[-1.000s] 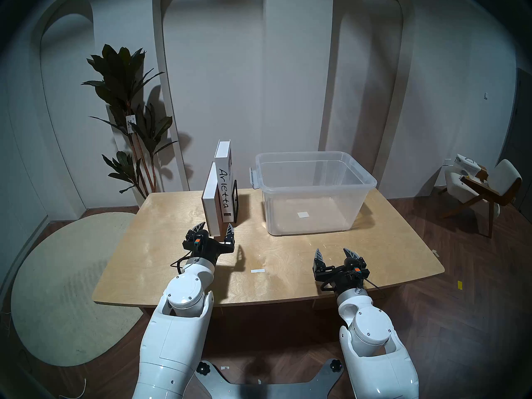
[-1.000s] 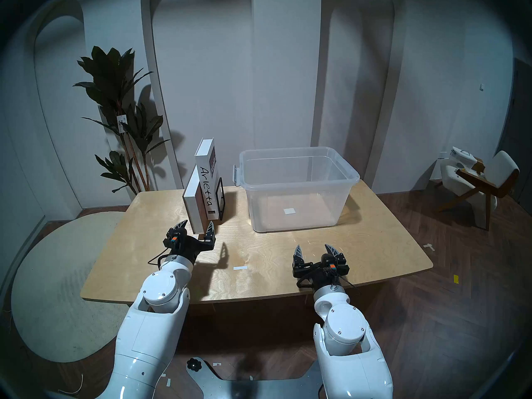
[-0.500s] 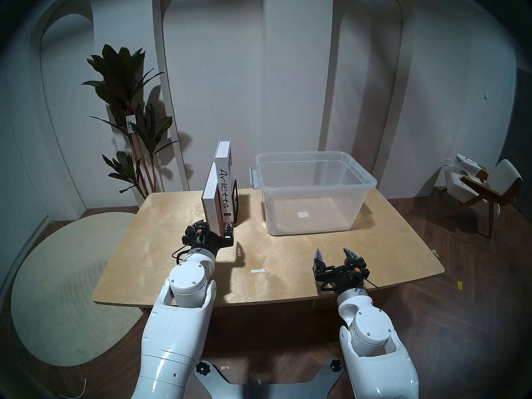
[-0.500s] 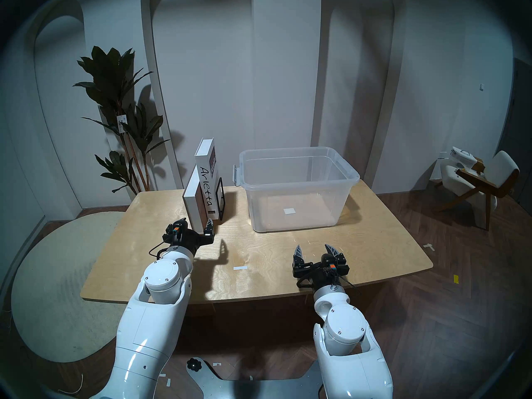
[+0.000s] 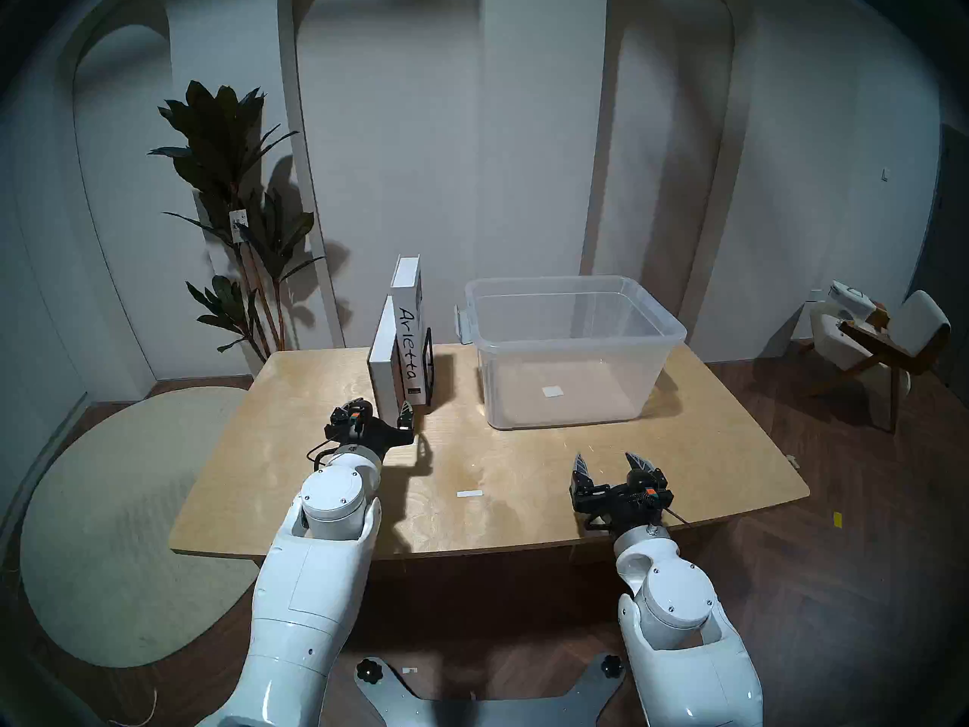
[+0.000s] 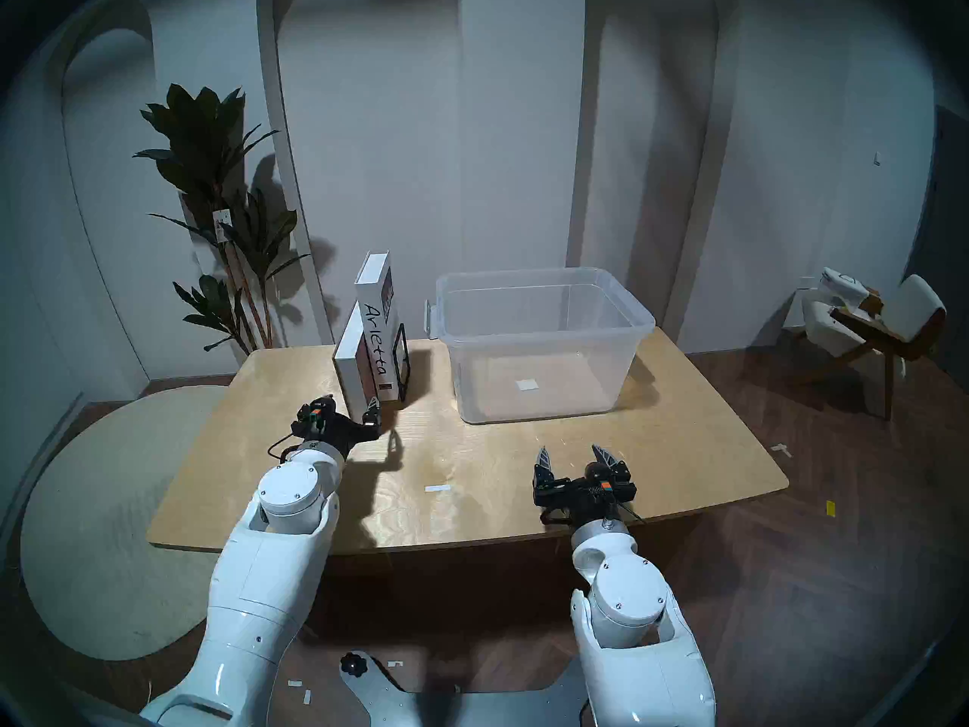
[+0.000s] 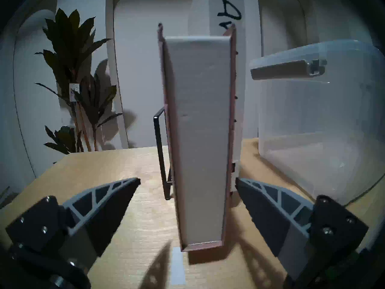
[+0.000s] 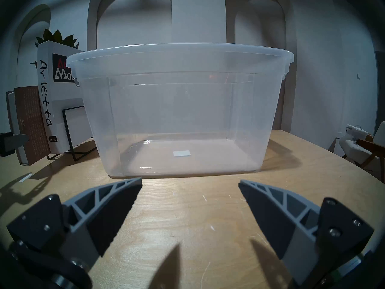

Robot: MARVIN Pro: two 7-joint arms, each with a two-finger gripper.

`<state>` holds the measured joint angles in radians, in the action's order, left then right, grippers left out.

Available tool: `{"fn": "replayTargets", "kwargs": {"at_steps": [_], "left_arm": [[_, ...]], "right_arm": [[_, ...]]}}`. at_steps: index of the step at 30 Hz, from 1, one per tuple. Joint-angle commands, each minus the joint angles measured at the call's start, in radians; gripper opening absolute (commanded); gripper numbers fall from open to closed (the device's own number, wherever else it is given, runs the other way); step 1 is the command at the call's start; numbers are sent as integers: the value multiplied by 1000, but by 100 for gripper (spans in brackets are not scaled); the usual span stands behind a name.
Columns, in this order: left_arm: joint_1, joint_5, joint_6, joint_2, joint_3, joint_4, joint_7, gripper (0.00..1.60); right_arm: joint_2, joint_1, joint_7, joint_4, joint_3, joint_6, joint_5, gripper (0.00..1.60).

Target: Pack the books into the storage box

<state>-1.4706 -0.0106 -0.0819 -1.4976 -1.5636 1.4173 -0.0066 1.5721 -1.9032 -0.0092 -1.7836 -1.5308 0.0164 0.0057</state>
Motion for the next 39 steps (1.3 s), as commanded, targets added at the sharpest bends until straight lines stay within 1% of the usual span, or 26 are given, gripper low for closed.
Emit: {"fn": "replayTargets", "kwargs": {"at_steps": [1,5,6,8,12,15,16,17,18,22,25,27,30,33,39], "left_arm": [[83,-11,28,11,-15,-11,-11,160],[107,-19,45,19,-15,-31,-29,160],[115,-40,53,12,-23,-39,-41,160],[128,-34,53,19,-19,-53,-44,160],[143,-41,74,26,-14,-77,-68,160],[145,-36,70,25,-7,-81,-67,45],[145,-39,69,25,-6,-82,-71,26],[145,-39,67,24,-6,-83,-69,0],[145,-30,58,25,-3,-83,-55,0],[140,-37,57,29,-4,-86,-56,0],[130,-34,52,33,-5,-69,-52,0],[127,-12,46,36,-3,-52,-28,0],[123,-9,44,41,-7,-32,-19,0],[113,4,40,45,-12,7,4,0],[105,11,40,61,-2,78,-17,0]], "right_arm": [[1,3,-2,-22,-1,5,0,160],[1,3,-2,-21,-1,5,0,160],[1,3,-2,-21,-1,5,0,160],[1,3,-2,-21,-1,5,0,160],[1,2,-2,-22,-1,5,0,160],[1,2,-3,-22,-1,4,0,160],[1,2,-3,-23,-1,4,0,160],[1,2,-3,-23,-1,4,0,160],[1,2,-3,-23,-1,4,0,160],[1,2,-3,-23,-1,4,0,160],[1,2,-3,-23,-1,4,0,160],[1,2,-3,-23,-1,4,0,160],[1,2,-3,-23,-1,4,0,160],[1,2,-3,-22,-1,5,0,160],[1,3,-2,-21,-1,5,0,160]]}}
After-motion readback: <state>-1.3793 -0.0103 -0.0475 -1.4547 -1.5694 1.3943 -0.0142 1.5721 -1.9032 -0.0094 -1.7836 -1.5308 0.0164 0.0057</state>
